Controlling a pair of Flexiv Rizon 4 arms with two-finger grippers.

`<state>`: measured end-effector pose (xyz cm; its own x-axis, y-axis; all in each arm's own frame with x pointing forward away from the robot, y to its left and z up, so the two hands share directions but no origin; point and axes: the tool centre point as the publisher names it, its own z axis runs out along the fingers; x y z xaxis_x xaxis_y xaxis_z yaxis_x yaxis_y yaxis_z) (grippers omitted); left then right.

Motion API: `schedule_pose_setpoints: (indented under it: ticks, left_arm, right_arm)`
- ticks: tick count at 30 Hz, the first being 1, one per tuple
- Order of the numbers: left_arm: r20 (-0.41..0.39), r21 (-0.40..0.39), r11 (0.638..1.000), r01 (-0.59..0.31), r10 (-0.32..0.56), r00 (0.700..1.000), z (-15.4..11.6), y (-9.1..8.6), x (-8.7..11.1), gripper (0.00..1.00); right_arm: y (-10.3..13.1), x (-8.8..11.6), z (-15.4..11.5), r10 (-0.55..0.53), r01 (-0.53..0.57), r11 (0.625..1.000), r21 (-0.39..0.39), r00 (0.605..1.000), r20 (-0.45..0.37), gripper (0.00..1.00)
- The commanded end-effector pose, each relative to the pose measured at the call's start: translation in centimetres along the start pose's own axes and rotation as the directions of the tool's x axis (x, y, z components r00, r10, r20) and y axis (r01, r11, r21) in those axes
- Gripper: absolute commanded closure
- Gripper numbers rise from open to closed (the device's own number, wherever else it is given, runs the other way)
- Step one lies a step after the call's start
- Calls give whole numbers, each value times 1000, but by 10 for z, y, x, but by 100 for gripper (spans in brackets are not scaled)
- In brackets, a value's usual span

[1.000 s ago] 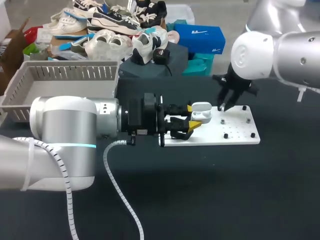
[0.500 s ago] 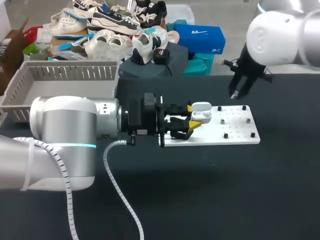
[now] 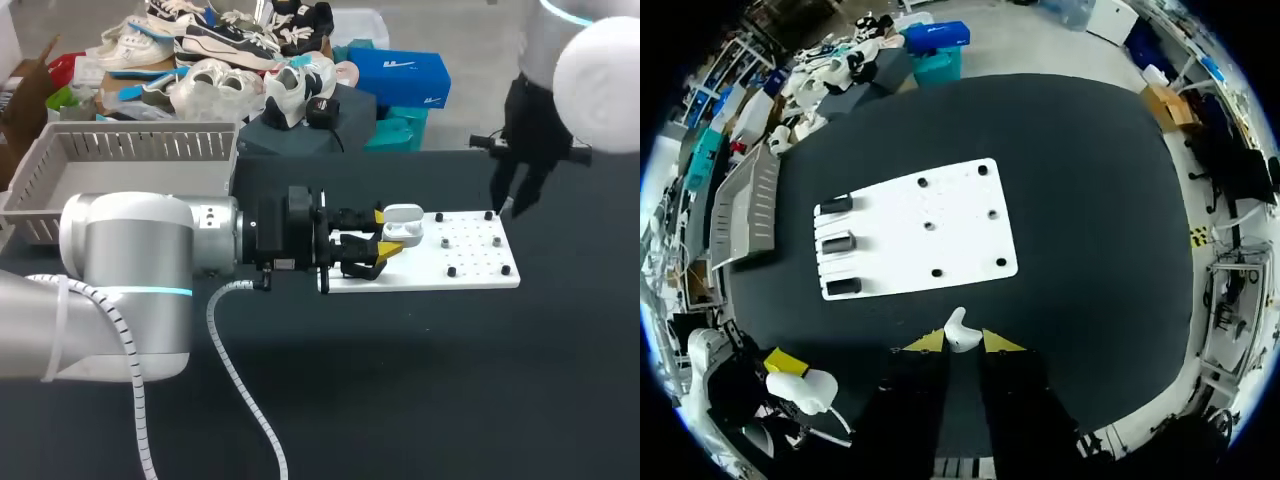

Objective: Pick up each earbud case from the left stands, insert the matching earbuds, close the lid, and place the case in the box.

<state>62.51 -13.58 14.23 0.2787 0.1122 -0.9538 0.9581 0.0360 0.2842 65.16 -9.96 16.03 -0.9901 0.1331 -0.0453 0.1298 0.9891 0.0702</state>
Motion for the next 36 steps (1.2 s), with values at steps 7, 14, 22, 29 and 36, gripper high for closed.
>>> schedule_pose_setpoints:
  ticks: [7, 14, 22, 29, 36]
  left_arm:
    - [2, -5, 1000, -1, 1, 1000, 0, -1, 1, 100]
    - [2, -5, 1000, -1, 1, 1000, 0, -1, 1, 100]
    - [2, -5, 1000, -1, 1, 1000, 0, -1, 1, 100]
    - [2, -5, 1000, -1, 1, 1000, 0, -1, 1, 100]
    - [2, -5, 1000, -1, 1, 1000, 0, -1, 1, 100]
  right_arm:
    - [42, 104, -37, -182, 149, 974, 170, 962, 205, 100]
    - [60, 125, -47, -317, 287, 946, 154, 920, 230, 100]
    - [73, 121, -55, -514, 500, 857, 124, 808, 289, 100]
    - [94, 100, -52, -670, 659, 737, 154, 681, 296, 100]
    - [117, 78, -49, -747, 732, 657, 183, 599, 287, 100]
